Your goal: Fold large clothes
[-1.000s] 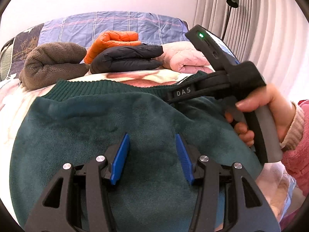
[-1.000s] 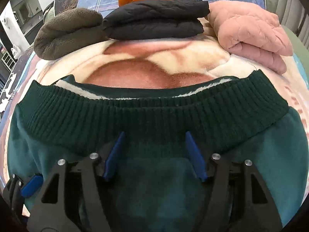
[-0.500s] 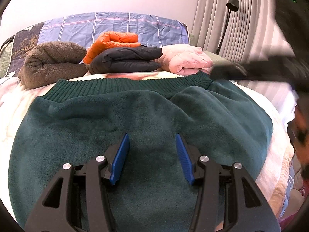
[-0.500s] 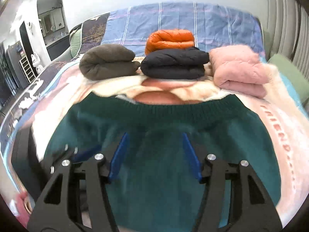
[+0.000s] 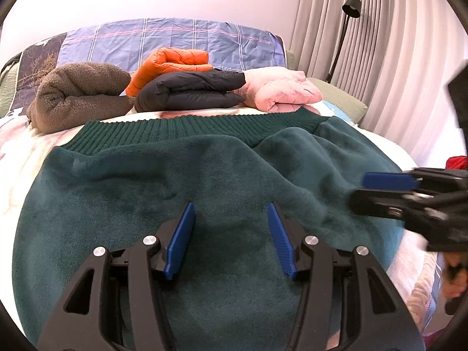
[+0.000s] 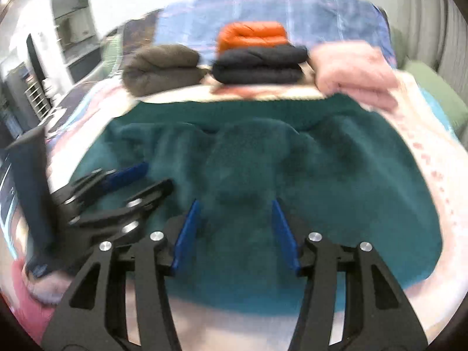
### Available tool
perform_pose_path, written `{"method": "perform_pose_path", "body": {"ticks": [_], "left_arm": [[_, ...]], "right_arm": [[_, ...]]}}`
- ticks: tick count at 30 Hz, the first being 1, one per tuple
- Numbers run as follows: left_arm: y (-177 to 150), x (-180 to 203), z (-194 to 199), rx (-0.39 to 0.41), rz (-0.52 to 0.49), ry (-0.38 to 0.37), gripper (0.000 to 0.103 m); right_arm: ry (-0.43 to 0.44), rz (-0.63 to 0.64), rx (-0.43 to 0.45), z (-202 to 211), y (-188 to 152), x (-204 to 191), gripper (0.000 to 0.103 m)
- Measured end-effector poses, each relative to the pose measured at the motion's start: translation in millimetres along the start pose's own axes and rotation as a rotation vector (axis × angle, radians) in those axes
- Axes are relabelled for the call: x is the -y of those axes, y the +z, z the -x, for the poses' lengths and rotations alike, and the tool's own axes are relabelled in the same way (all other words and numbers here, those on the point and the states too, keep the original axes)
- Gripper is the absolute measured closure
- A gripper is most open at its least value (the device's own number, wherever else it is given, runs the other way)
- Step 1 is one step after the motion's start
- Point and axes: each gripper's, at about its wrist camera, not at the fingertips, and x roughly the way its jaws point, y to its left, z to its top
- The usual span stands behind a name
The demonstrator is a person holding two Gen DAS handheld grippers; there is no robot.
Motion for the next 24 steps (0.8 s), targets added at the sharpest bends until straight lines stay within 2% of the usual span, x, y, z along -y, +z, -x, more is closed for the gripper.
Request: {"method": "perform_pose_path", "body": {"ticks": [2, 3, 6, 9, 11, 12, 13, 14, 15, 16, 18, 20, 21, 24], "left_arm": [[-1, 1, 1, 0.000, -0.002, 0.000, 0.049], [-1, 1, 0, -0.003, -0.007, 0.003, 0.049], [-1, 3, -1, -0.009, -0.020, 0.020, 0.048], [2, -1, 2, -0.014, 0.008, 0.000, 0.048], [4, -3, 10, -0.018, 0.035, -0.012, 0.046], [7, -8, 20, -0.016, 0.063, -0.033, 0.041], [8, -13, 30, -0.007, 0.085, -0.039, 0.035], [9, -22, 43, 0.017, 0.115, -0.033, 0.034], [11, -33, 55, 0.041, 0.142, -0.002, 0.029], [12, -44, 64, 0.060, 0.164, 0.034, 0.027], [9, -76, 83, 0.086, 0.219, 0.126, 0.027], [3, -103, 92, 0.078, 0.280, 0.178, 0.027], [-2, -116, 95, 0.069, 0.321, 0.191, 0.027], [-17, -149, 104, 0.074, 0.438, 0.152, 0.027]], "right_arm": [[-0.028, 0.041, -0.048, -8, -13, 0, 0.050], [0.004, -0.001, -0.058, -21, -24, 8, 0.050], [0.007, -0.025, -0.045, -23, -24, 7, 0.050], [-0.002, 0.010, -0.041, -19, -23, 3, 0.048], [0.012, 0.010, -0.026, -15, -24, 5, 0.048], [0.020, 0.008, -0.017, -11, -24, 6, 0.047], [0.018, 0.008, -0.012, -6, -23, 7, 0.045], [0.014, 0.012, -0.010, -6, -22, 7, 0.043], [-0.013, 0.029, -0.007, -1, -23, 3, 0.036], [-0.042, 0.045, -0.004, 1, -21, 1, 0.025], [-0.130, 0.115, 0.029, 10, -21, -12, 0.020], [-0.157, 0.194, 0.075, 20, -21, -27, 0.019], [-0.145, 0.251, 0.103, 26, -22, -40, 0.018], [-0.060, 0.433, 0.160, 35, -31, -84, 0.014]]}}
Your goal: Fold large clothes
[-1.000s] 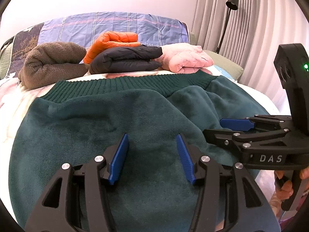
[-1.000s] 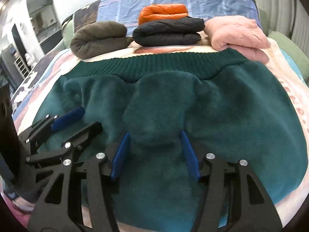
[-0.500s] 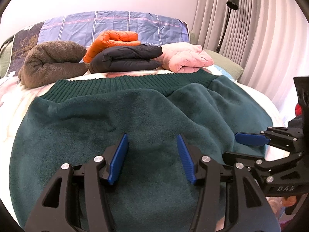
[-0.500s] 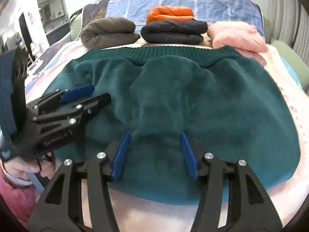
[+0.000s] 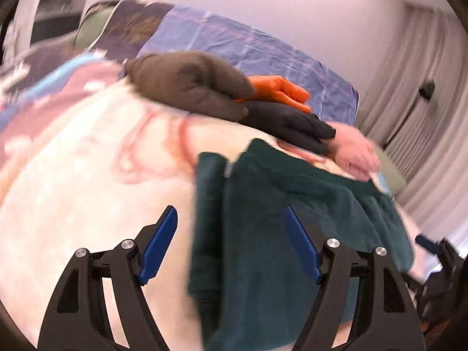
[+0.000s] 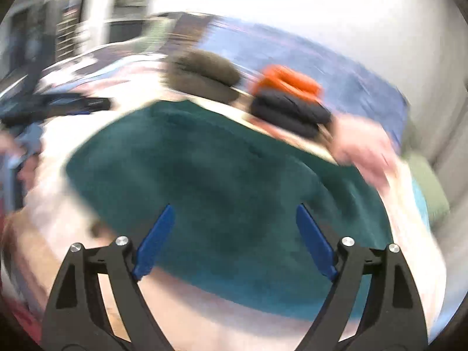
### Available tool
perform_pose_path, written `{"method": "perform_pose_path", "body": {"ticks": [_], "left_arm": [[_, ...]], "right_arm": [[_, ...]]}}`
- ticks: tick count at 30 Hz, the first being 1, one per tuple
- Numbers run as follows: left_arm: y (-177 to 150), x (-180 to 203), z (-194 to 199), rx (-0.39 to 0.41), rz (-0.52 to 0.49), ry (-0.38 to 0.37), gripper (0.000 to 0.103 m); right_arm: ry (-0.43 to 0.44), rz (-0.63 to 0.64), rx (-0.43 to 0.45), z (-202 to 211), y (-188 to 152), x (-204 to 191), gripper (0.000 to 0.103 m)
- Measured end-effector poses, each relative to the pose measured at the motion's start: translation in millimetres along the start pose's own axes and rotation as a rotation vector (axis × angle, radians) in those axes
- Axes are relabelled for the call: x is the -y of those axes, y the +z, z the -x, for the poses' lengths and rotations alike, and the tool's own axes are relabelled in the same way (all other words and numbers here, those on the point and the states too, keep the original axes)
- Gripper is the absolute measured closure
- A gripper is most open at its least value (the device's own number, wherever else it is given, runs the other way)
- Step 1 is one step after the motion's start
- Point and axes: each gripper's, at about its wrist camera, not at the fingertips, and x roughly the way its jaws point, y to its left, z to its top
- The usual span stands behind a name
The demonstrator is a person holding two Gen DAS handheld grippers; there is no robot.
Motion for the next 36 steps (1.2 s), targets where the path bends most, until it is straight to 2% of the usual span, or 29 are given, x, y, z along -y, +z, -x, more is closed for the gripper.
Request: {"method": "perform_pose_path", "body": {"ticks": [4, 6, 9, 12, 14, 16, 19, 21, 25, 32, 36], "left_arm": [[-2, -25, -1, -0.013, 0.093, -0.038, 0.027], [-3, -28, -2, -0.021, 0.090, -0.028, 0.027], [-4, -33, -3, -0.039, 0.082, -0.046, 0.027], [-1, -35, -7, -0.072, 0.068, -0.061, 0.027], [5, -36, -15, -0.111, 0.059, -0.098, 0.027], [13, -35, -33, -0.176, 0.063, -0.157, 0.027], [20, -28, -67, -0.286, 0.036, -0.177, 0.027], [24, -29, -82, -0.307, 0.046, -0.200, 0.027], [24, -41, -102, -0.327, 0.142, -0.271, 0.027], [19, -47, -95, -0.299, 0.135, -0.340, 0.026], [20, -47, -93, -0.304, 0.150, -0.407, 0.026]], "right_arm": [[0.086, 0.247, 0.040, -5, 4, -71, 0.013], [0.120, 0.345, 0.059, -13, 4, -102, 0.013], [0.152, 0.425, 0.048, -28, 6, -132, 0.013], [0.189, 0.440, 0.011, -43, 11, -147, 0.012], [0.180, 0.446, -0.013, -54, 12, -153, 0.012], [0.165, 0.434, -0.050, -67, 13, -156, 0.012], [0.156, 0.405, -0.070, -74, 17, -160, 0.009], [0.145, 0.403, -0.069, -75, 17, -160, 0.008], [0.148, 0.404, -0.067, -79, 17, -161, 0.008], [0.130, 0.418, -0.055, -78, 14, -165, 0.008], [0.116, 0.439, -0.017, -70, 9, -167, 0.009]]}}
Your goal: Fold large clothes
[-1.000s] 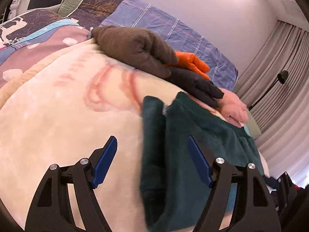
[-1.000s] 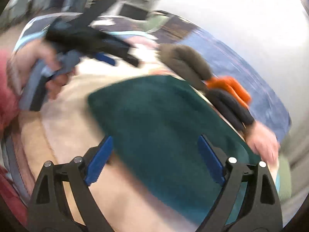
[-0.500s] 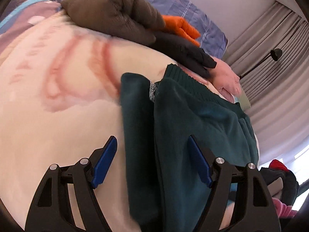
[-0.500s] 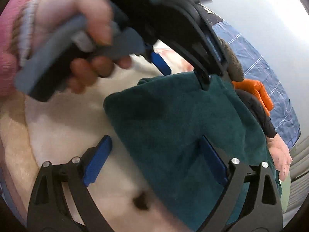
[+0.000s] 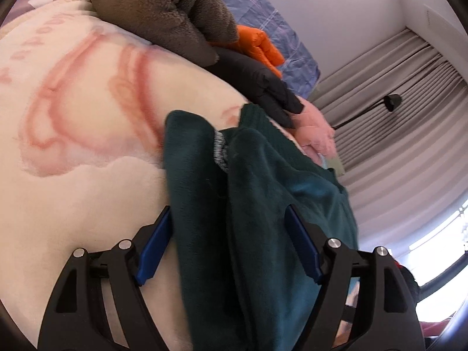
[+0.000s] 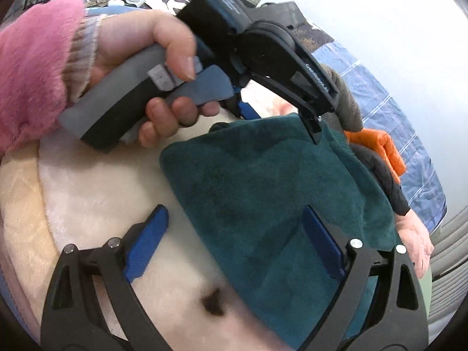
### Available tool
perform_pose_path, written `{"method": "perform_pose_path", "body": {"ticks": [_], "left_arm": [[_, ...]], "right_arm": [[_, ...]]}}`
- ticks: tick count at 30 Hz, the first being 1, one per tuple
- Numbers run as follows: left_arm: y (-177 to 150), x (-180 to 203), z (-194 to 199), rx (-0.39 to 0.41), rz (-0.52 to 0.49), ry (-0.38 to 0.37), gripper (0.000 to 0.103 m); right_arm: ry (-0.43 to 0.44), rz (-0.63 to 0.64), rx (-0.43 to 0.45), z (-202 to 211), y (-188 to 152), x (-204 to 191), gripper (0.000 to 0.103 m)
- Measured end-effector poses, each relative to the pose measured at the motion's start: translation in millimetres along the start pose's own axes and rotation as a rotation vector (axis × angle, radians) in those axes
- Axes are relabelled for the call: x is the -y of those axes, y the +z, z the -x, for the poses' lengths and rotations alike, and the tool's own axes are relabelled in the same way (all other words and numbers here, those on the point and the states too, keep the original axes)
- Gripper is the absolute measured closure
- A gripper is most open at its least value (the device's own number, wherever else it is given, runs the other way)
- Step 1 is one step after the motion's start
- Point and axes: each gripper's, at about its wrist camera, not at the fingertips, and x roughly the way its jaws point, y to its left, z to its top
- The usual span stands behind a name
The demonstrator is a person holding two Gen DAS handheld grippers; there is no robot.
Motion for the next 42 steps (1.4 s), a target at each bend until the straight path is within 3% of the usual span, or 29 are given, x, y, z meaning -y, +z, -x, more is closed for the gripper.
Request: {"method": "perform_pose_path", "body": {"ticks": [6, 8, 10, 13, 18, 25, 29, 37, 42], "left_arm": [[18, 6, -27, -0.087, -0.005, -0.028, 0.026], [22, 3, -33, -0.108, -0.008, -0.035, 0.028], [24, 2, -35, -0.118, -0.017, -0.024, 0.043], [27, 1, -27, -0.093, 0.015, -0.015, 0.068], [34, 27, -14, -0.042, -0.022, 0.010, 0.072], [58, 97, -1, -0.033, -0.150, 0.018, 0.072], [68, 155, -8, -0.029, -0.252, 0.038, 0.072], [60, 283, -49, -0.049, -0.477, 0.082, 0.072], [33, 369, -105, -0.107, -0.652, 0.104, 0.069]], "right_arm": [[-0.039, 0.001, 0.004, -14, 12, -3, 0.012], [-0.086, 0.044, 0.034, -21, 17, -9, 0.028], [-0.119, 0.053, 0.037, -27, 19, -11, 0.060], [-0.079, -0.014, 0.074, -14, 21, -1, 0.082], [0.029, -0.252, 0.121, 13, 24, 45, 0.085], [0.046, -0.465, 0.264, 61, 9, 107, 0.087], [0.058, -0.595, 0.349, 92, -9, 143, 0.087], [0.047, -0.827, 0.504, 154, -84, 210, 0.087], [0.043, -0.995, 0.567, 190, -162, 250, 0.087]]}}
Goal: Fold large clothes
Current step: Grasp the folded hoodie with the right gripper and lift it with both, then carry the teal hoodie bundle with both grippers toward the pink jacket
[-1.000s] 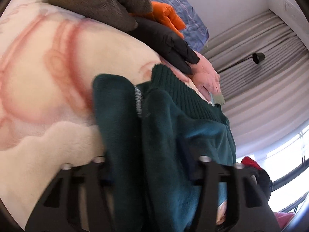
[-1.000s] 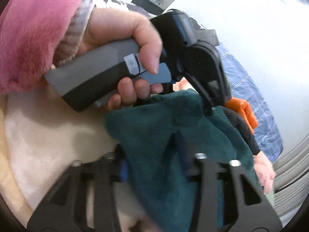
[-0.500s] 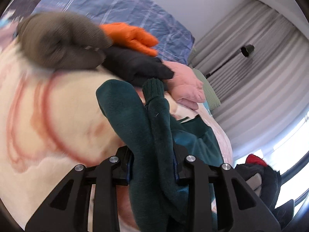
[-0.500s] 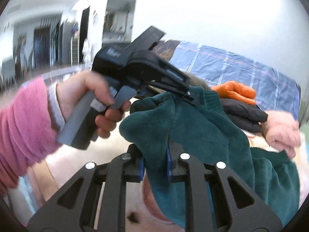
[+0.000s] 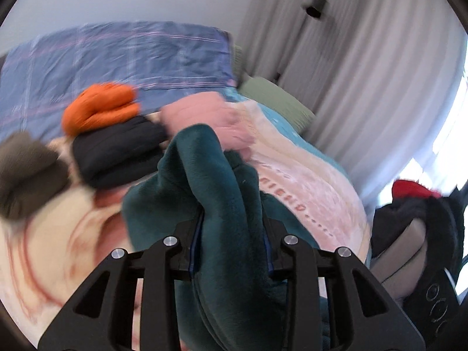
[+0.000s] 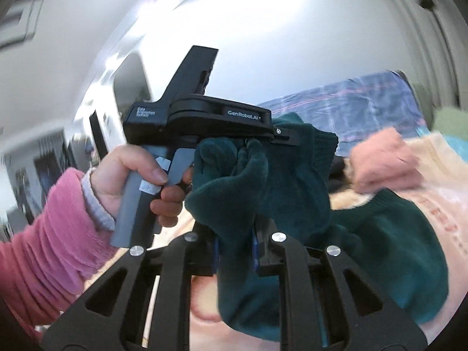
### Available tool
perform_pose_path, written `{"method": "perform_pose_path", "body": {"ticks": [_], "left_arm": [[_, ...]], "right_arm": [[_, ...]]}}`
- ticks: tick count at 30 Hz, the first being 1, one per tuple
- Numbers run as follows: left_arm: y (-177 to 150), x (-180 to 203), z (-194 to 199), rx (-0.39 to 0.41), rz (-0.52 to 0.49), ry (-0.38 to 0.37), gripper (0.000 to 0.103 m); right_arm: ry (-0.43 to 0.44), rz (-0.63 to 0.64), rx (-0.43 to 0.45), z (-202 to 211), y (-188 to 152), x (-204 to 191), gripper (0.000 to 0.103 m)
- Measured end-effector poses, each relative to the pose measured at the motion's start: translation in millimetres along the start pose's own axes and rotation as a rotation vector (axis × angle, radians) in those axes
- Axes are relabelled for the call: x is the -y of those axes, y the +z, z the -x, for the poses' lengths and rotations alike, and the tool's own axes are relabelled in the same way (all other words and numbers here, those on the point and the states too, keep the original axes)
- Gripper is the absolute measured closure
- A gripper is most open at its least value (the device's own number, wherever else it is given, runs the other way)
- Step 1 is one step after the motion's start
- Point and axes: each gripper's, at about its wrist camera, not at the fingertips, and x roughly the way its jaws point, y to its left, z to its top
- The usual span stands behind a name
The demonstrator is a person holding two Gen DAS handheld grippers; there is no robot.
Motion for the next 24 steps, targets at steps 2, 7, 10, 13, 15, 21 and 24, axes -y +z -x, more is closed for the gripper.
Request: {"method": "perform_pose_path", "body": {"ticks": [2, 7, 10, 13, 15, 21, 24], "left_arm": [[8, 29, -25, -0.026, -0.060, -0.013, 0.069], [11, 109, -111, -0.127, -0.243, -0.030, 0.066], [1, 129, -160, -0.209, -0.253, -0.093, 0.065], [-19, 131, -207, -0.304, -0.212, -0.128, 0.062], [-27, 133, -220, -0.322, -0.200, -0.156, 0.062], [-21, 140, -199, -0.228, -0.166, -0.262, 0.062], [-6, 131, -153, -0.105, -0.176, -0.274, 0.059]], "right_arm": [[-0.007, -0.073, 0.023, 21, -1, 27, 0.087], [-0.064, -0.278, 0.051, 69, -22, 106, 0.087], [-0.112, -0.426, 0.014, 84, -47, 150, 0.087], [-0.105, -0.591, -0.062, 87, -84, 190, 0.087], [-0.102, -0.652, -0.099, 84, -105, 203, 0.086], [-0.077, -0.657, -0.105, 78, -107, 206, 0.085], [-0.115, -0.608, -0.097, 75, -95, 207, 0.085]]}}
